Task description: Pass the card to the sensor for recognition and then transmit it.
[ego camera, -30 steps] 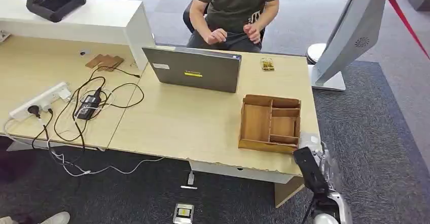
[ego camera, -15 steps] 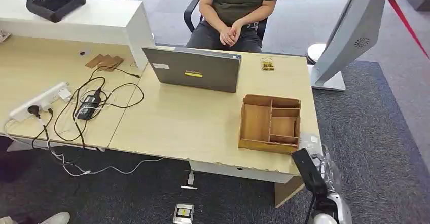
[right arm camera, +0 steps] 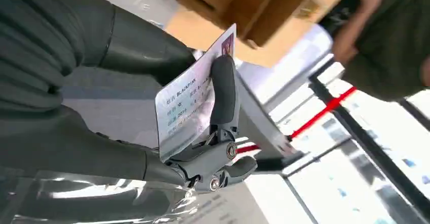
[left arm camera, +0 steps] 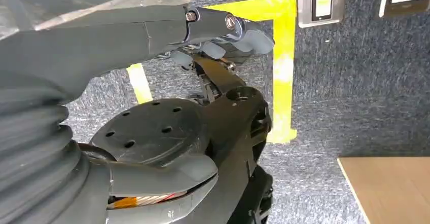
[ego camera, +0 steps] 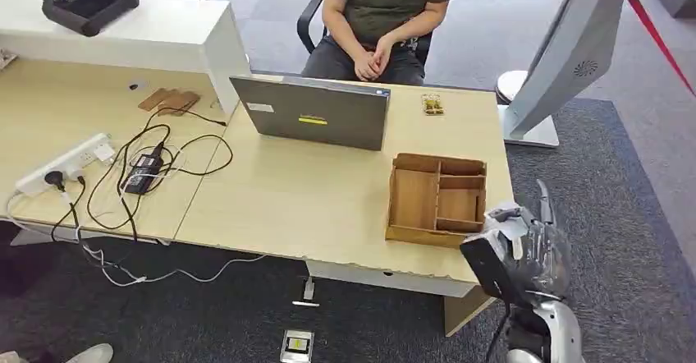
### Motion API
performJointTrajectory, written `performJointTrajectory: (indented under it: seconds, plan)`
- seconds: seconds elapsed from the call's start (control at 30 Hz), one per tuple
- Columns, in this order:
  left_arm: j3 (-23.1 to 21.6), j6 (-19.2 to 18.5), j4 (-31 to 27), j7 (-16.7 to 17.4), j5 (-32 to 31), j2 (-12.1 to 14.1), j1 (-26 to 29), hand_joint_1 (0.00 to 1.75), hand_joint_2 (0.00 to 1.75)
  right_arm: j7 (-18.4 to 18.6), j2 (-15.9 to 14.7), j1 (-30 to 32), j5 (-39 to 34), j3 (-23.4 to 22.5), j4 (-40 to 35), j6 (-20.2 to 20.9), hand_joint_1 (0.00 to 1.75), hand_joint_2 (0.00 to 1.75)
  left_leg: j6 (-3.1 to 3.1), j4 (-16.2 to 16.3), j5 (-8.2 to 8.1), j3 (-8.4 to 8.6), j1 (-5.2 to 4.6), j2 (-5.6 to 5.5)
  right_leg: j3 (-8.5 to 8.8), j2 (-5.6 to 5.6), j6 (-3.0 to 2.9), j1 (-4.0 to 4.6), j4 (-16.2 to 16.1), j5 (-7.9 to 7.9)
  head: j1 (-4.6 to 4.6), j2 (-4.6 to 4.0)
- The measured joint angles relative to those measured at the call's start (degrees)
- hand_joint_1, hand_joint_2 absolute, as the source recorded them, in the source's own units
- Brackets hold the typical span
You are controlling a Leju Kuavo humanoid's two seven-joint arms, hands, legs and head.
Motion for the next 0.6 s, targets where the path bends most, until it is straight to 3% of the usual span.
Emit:
performJointTrajectory:
  seconds: [0.13,0.23,0.6]
  plan:
    - [-0.5,-0.09,-0.04,0.96,-0.75,-0.13,-0.78,0.0,1.75,-2.54,1.75,-3.47,-0.96,1.97,-2.3,1.4,1.75,1.75,-0.02,-0.02,0.02,0.0,0.0,0.01,0.02,0.0,-0.01,0.0,0.03,0.01,0.02,0.0]
    - [-0.85,-0.28,-0.11,1.88,-1.6,-0.31,-1.71,0.0,1.75,-3.06,3.81,-7.84,-2.8,3.85,-2.17,4.92,1.75,1.75,-0.04,-0.02,0.08,0.0,0.0,0.01,0.03,0.0,-0.01,0.0,0.04,0.04,0.02,0.0]
    - [-2.56,-1.92,-0.37,6.8,-5.62,-0.94,-5.13,0.0,1.75,2.12,8.85,-23.42,-11.84,9.38,7.12,17.55,1.75,1.75,-0.02,0.0,0.13,-0.06,0.0,-0.07,0.0,-0.01,0.01,0.0,0.05,0.08,0.04,0.0]
